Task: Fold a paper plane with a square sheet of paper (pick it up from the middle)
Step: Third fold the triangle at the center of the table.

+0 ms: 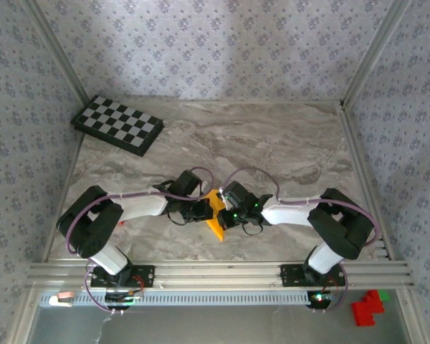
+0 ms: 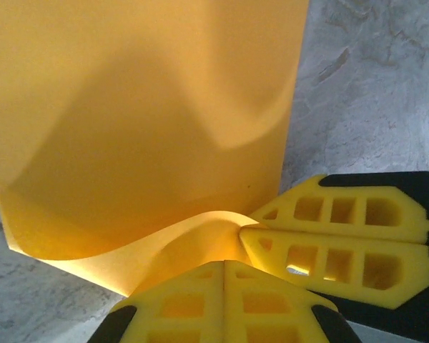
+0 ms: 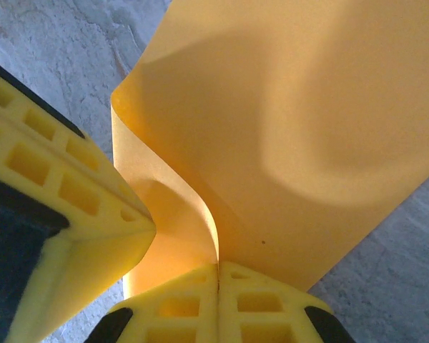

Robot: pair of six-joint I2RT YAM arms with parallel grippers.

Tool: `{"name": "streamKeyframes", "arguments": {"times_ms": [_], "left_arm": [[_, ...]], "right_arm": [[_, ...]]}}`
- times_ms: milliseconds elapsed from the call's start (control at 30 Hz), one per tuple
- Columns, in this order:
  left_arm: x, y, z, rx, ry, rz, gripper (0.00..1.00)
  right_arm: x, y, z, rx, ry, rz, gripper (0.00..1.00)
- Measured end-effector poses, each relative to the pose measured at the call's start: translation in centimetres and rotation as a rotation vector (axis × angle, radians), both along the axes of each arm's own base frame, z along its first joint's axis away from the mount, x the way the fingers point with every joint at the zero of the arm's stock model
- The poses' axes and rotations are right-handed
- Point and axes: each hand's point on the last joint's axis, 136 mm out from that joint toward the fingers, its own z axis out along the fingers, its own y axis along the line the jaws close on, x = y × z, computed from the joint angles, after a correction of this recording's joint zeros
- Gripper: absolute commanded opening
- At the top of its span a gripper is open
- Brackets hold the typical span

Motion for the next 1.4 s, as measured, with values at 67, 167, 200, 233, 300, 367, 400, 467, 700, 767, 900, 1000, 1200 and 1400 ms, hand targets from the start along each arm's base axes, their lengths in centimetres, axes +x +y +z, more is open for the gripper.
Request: {"name": "streamKeyframes", "arguments": {"times_ms": [67,167,200,233,300,367,400,467,700,767,900,1000,1200,1400], "left_arm": [[-0.3,0.2,-0.4,0.007,0.009,0.003,0.02],[-0.5,0.5,-1.4,0.025,0.029,0.006,0.02],[-0.5,0.4,-1.7,0.024,0.035,0.004,0.02],[-0.4,0.5,-1.6,0.02,0.033,0.008,0.02],[-0.3,0.4,-1.6,0.017,0.034,0.008,0.02],[-0.3,0.5,-1.6,0.017,0.034,0.008,0.03],[-0.3,0.5,-1.6,0.018,0.032,0.009,0.03],[-0.2,0.6,-1.4,0.023,0.025,0.012,0.04],[0.0,0.6,0.2,-0.001,-0.007,0.018,0.04],[0.1,0.6,0.5,-0.004,-0.015,0.02,0.04],[0.3,0.8,0.4,0.004,-0.022,0.032,0.05],[0.4,0.9,0.4,0.005,-0.023,0.034,0.05],[0.5,0.8,0.3,0.007,-0.015,0.04,0.05],[0.7,0.6,-1.0,0.026,0.005,0.04,0.05]], "right_arm": [[0.0,0.0,0.0,0.0,0.0,0.0,0.05],[0.0,0.0,0.0,0.001,0.002,-0.002,0.05],[0.0,0.1,0.0,0.002,0.002,-0.003,0.05],[0.0,0.1,0.0,0.002,0.003,-0.004,0.05],[0.0,0.1,0.0,0.002,0.004,-0.007,0.05],[0.0,0.1,-0.1,0.003,0.008,-0.011,0.05],[0.0,0.1,-0.1,0.004,0.01,-0.014,0.05],[0.1,0.2,-0.1,0.006,0.012,-0.02,0.05],[0.4,0.4,0.0,0.017,0.021,-0.043,0.05],[0.5,0.5,0.0,0.02,0.022,-0.049,0.05],[1.1,0.6,0.0,0.026,0.024,-0.063,0.05],[1.8,0.6,0.0,0.027,0.023,-0.076,0.05],[2.2,0.7,0.1,0.027,0.022,-0.083,0.05],[2.3,0.8,0.1,0.03,0.021,-0.084,0.05]]}}
